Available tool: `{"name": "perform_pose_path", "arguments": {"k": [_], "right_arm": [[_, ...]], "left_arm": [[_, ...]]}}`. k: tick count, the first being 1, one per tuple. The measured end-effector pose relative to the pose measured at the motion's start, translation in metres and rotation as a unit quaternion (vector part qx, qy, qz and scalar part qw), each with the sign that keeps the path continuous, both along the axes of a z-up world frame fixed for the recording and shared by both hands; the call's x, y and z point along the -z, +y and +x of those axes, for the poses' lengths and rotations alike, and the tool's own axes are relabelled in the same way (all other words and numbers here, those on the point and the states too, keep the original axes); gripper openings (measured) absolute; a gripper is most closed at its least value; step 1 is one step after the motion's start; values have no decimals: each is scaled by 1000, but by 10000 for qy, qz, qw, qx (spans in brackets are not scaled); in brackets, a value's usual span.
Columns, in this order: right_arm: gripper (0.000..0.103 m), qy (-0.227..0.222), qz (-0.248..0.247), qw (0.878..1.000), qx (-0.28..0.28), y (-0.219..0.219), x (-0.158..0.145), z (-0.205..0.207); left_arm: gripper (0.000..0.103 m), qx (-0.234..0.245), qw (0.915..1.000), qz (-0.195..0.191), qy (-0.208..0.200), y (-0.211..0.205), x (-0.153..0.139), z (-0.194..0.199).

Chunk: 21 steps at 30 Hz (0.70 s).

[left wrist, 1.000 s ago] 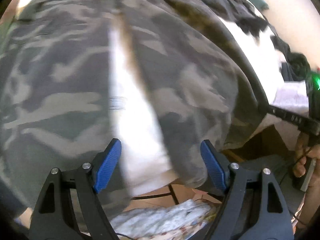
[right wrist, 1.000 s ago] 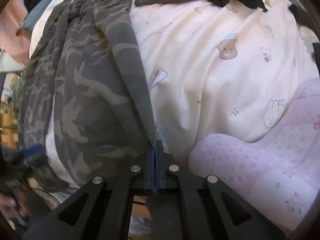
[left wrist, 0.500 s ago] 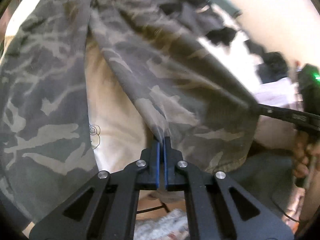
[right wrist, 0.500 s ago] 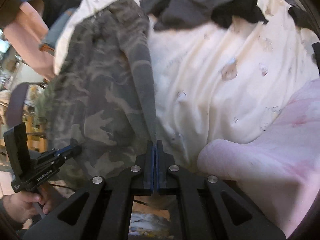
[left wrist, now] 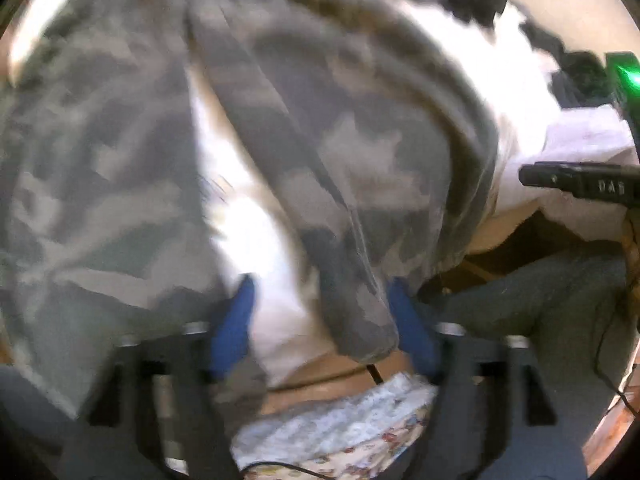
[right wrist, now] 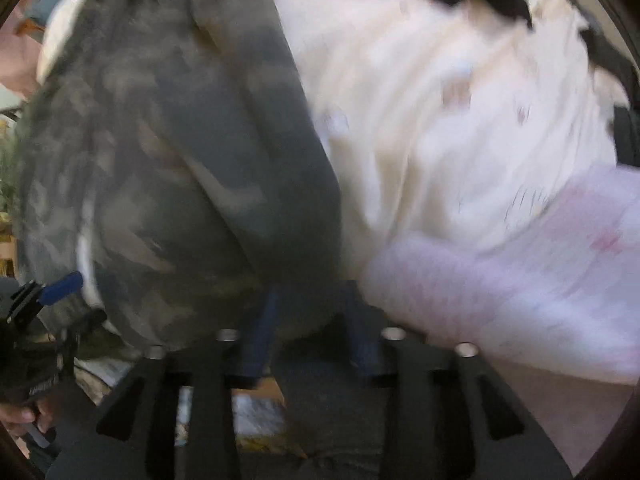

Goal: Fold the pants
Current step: 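Release the pants and raise both grippers above the folded legs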

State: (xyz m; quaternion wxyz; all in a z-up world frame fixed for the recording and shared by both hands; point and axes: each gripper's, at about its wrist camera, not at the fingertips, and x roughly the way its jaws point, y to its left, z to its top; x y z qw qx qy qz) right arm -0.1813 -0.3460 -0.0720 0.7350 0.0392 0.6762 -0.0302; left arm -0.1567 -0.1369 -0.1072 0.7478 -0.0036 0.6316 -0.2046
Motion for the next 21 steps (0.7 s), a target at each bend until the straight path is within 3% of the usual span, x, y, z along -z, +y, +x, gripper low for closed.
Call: {"name": "perform_pose_path", "arguments": {"k": [3,6,10,13,16,21], "right_arm": [[43,-538,273,9980,-165,12,-30,19],[43,-1071,444,9930,-221,20,-56,45],[43,-1594,927,9827,-167,25,-81,100],[52,-1938,1037,9754,-161,30,-97,151],[54,-2131,949,9723,-169,28,-105,213],[54,-2233,823,9712,-136,27,-91,326]], "left_arm": [[81,-88,9992,-7,-402,24,-28,19],[81,-532,9955,91,-784,74,-52,54],[81,-1548,9817,284,-1077,157,-79,123],[81,-2182,9678,345,-1208,208,-89,180],[81,-2580,9537,478,-1470,247,-94,243],[81,-2671,9512,683,-1388,271,-64,340]]}}
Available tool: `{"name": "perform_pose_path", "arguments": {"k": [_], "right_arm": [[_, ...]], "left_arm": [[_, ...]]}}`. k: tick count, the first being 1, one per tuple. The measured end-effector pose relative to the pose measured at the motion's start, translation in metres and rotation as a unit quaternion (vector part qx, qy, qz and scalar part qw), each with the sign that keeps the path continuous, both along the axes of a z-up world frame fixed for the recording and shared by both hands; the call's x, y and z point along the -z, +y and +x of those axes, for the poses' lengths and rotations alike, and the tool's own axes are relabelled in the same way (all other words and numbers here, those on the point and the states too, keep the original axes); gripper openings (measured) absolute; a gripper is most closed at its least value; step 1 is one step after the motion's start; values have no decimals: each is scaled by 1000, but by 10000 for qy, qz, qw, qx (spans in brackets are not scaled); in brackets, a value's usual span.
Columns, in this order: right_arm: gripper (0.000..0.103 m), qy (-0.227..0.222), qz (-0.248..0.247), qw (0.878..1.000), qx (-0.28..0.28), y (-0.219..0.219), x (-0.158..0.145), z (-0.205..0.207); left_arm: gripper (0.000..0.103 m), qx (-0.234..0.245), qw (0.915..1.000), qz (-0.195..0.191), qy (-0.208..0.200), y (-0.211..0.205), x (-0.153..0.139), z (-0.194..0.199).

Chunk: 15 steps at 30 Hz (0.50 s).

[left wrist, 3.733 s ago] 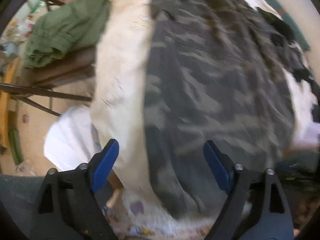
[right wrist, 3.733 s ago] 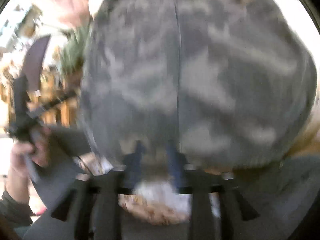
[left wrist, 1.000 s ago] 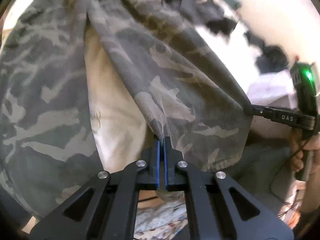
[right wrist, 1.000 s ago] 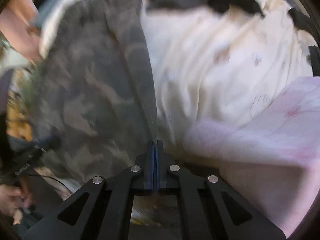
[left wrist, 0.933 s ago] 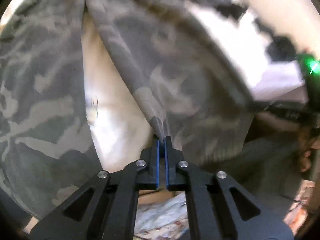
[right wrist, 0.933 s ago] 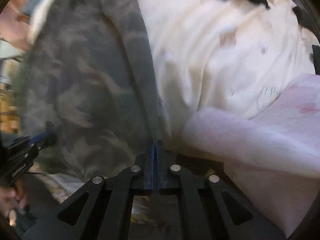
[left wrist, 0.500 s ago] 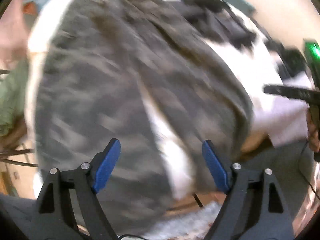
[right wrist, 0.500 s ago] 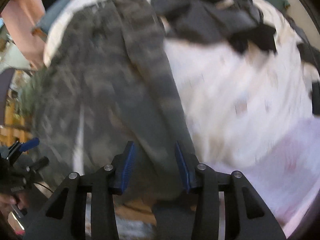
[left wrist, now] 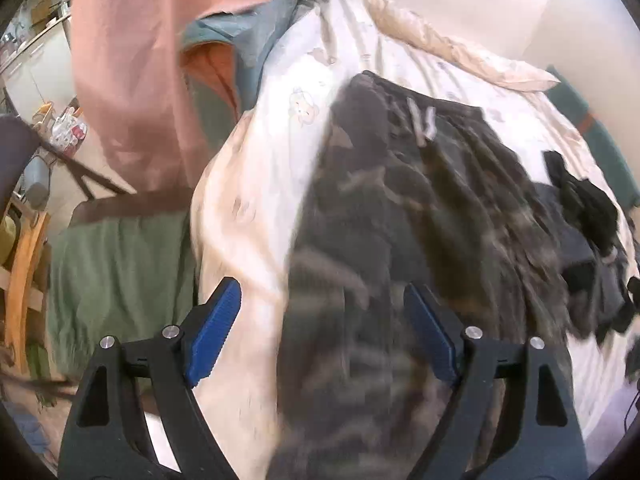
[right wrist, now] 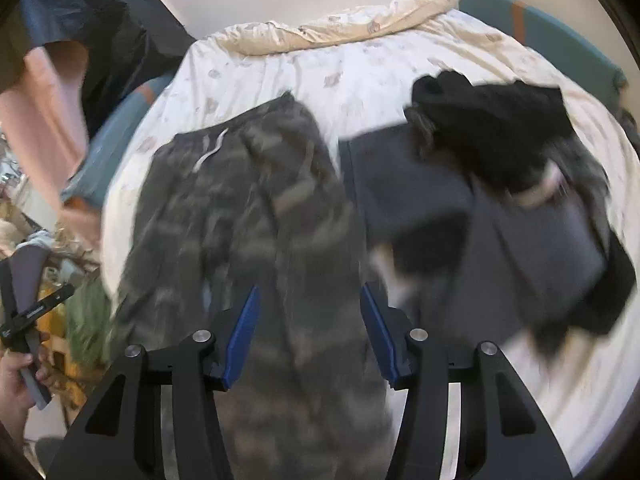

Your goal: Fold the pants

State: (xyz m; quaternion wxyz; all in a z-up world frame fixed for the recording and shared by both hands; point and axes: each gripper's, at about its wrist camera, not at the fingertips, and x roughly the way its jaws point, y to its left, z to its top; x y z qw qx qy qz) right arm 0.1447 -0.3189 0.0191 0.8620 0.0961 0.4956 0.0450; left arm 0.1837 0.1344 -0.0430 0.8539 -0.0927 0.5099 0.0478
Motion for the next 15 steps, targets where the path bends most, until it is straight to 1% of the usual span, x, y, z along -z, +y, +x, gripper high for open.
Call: {"name": "perform_pose_path", "arguments": {"k": [3,5,6,7,8,9,11,12,13,14,15], "right_arm": [[54,113,-242,9996,-8,3,28,66],[54,231,-430,9988,14,4,47,95],[54,311,-544,9980,14,4,62,115],[54,359,-585,9976,30,4,72,123],[54,429,-591,9973,52,3,84,135],[54,546,-596,9967,72,2,98,147],[53,727,-519,9960,29,4,122,164],[52,835,-544,9950,-8,7,133,171],[33,936,-540,9941,-98,12,143,176],[7,1002,-559,9930,-272,18,150,179],[2,945,-775,9920,-324,22,150,179]], "left_arm": [[81,170,9998,-10,128,-6,25,37],[81,233,9993,128,264,-11,47,65],[80,244,9990,127,354,-12,59,79],[75,277,9987,81,428,-14,72,94],[65,327,9983,93,469,-17,79,105],[57,445,9975,240,502,-22,90,120],[21,582,9950,470,661,-29,103,133],[13,675,9930,596,760,-33,110,138],[4,720,9899,866,857,-35,116,142],[3,705,9885,1015,871,-35,117,143],[2,629,9886,1077,846,-28,116,144]]}}
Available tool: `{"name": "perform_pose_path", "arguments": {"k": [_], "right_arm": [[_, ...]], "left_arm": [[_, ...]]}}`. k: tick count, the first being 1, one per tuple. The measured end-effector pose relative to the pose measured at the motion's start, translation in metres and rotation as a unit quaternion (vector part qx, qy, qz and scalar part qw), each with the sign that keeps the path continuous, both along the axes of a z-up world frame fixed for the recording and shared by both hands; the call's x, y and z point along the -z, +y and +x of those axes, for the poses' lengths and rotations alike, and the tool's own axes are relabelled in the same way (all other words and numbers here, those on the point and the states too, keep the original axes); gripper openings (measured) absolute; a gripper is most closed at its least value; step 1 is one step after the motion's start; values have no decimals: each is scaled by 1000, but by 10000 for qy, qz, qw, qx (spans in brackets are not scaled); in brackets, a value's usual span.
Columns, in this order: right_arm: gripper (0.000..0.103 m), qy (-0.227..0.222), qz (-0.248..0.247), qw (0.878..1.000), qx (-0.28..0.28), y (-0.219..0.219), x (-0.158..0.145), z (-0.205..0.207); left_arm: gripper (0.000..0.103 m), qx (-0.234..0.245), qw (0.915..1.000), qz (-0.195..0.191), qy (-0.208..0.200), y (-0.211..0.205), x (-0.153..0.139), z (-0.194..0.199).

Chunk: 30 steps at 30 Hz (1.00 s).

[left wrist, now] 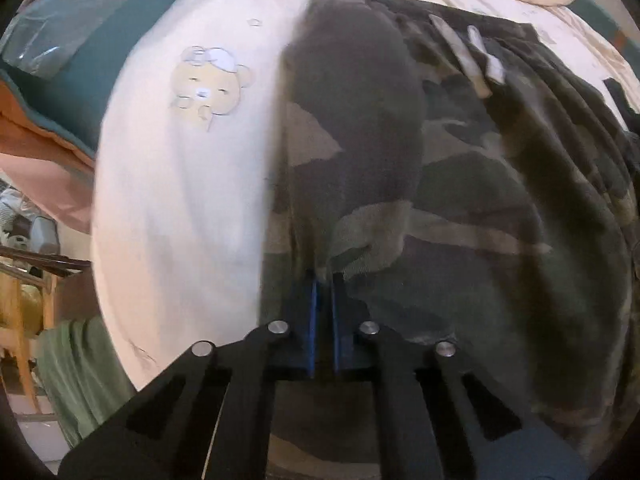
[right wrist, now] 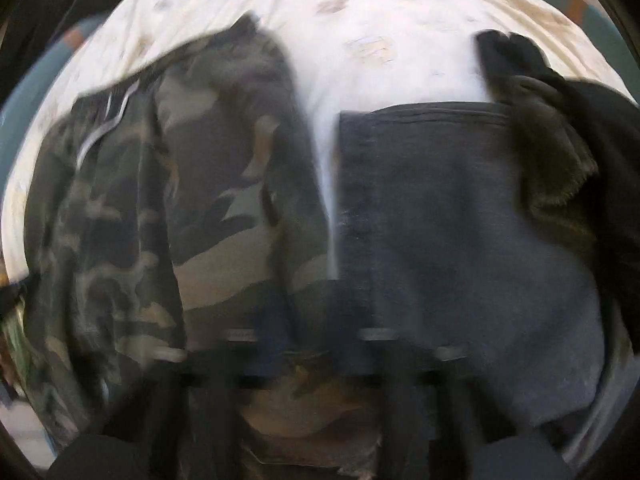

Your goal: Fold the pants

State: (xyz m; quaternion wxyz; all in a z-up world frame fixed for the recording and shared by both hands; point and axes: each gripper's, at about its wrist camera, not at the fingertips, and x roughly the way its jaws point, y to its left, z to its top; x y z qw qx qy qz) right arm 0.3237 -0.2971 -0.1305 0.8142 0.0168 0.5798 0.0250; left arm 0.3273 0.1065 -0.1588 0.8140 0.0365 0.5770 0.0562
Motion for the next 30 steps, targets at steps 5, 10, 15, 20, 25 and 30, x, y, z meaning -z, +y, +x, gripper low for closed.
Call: {"name": "perform_pose_path", "arguments": {"k": [5,10,15,20,25,30], "right_arm": [[1,-353,-376,9963,691,-42,-20,6],[10,-35,-1172,9928,249,-20,14,10],[25,-348,-1475,9882,241,-9,-9,-2],[43,-954,-204,9952,-19,26,-57,-56],[43,-259,1941,9720,-1296,132,-24,-115],[40,608,1699,9762,-1202,191,58,-126]], "left_arm": [[2,-232,9988,401,-130,33,-14,3],[2,-587,9924,1017,-371,39,-11,6],[9,-292,9980,476,-303,26,-27,-12],[78,449,9948,16,-917,-21,-63,-72],[77,883,9951,-405,-165,-53,-18,-96],[71,1179,9909,652,-16,-43,24,-104]]}}
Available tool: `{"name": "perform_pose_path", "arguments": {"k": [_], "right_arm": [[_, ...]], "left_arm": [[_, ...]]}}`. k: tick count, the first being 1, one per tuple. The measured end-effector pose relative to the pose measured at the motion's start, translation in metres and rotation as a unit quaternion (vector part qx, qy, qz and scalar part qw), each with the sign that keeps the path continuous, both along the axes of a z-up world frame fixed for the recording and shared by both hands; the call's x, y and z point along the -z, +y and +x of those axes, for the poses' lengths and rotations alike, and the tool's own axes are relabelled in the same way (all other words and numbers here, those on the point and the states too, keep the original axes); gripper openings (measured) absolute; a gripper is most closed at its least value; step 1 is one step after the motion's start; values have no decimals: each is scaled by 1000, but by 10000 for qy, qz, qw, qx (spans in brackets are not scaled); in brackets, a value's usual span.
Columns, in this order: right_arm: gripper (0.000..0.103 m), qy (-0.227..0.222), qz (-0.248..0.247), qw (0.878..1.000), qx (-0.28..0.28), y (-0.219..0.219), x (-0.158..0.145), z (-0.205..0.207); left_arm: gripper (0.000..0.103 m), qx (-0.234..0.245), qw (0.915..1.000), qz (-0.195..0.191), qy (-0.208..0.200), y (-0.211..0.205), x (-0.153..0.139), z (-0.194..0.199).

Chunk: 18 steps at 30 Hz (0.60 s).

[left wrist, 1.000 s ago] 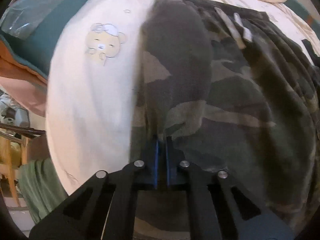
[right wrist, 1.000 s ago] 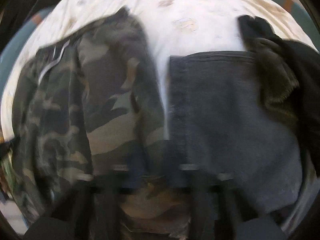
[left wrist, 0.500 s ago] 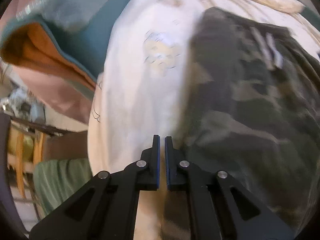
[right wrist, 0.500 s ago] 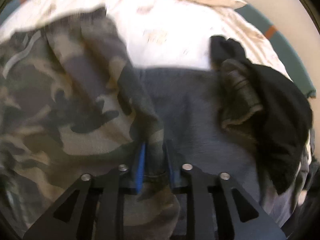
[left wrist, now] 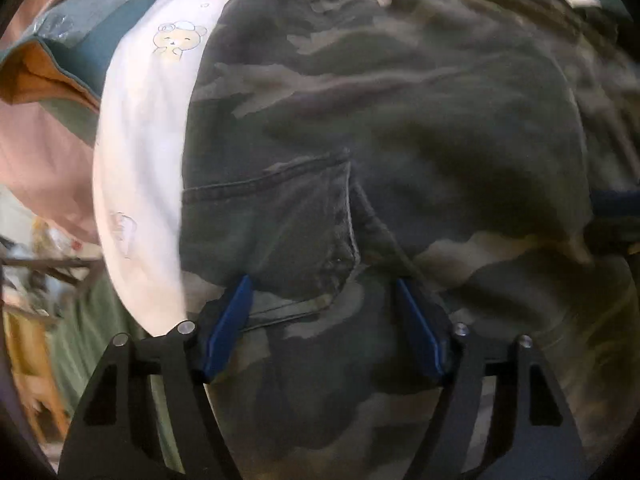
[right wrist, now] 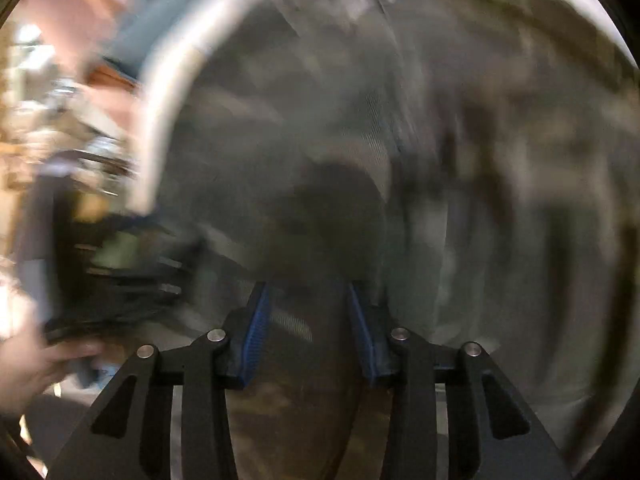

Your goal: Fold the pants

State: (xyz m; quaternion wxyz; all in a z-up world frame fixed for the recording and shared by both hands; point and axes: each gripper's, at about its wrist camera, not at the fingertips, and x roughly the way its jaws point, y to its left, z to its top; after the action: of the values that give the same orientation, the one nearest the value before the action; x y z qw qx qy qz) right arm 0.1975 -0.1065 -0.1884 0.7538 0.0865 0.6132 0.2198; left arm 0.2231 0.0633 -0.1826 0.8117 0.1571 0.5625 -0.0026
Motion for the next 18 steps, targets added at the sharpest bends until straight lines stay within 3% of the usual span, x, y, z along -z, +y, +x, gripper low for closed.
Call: {"name": "perform_pose_path", "arguments": {"k": [2,5,6,9,12,15,18], "right_arm": [[40,-187,-20,9996,208,4,17,-6],[40,-202,-189,9992,281,7,5,-14],[41,-138,-129,9992,338,5,-4,-19],[42,-632,-295,9975,76,10,-33,-50],[42,-398,-625,9972,-118,18,-9,-61],[42,-654,-1216,9900,-307,32,8,-72],[42,-572,-1301,9896,-205,35,-8,-90]], "left_arm": [[71,11,10000,88,-10,-1,-2,-2],[71,-190,9997,-114,95,3,-15,-9],[70,-258,9993,-243,101,6,-22,-14],[71,-474,9930,-1082,9,14,-46,-39],[72,-740,9856,-1494,266,10,-37,-64],[72,-619,9932,-914,372,-8,-9,-85],[72,-465,9953,-787,318,-17,-23,-109]]}}
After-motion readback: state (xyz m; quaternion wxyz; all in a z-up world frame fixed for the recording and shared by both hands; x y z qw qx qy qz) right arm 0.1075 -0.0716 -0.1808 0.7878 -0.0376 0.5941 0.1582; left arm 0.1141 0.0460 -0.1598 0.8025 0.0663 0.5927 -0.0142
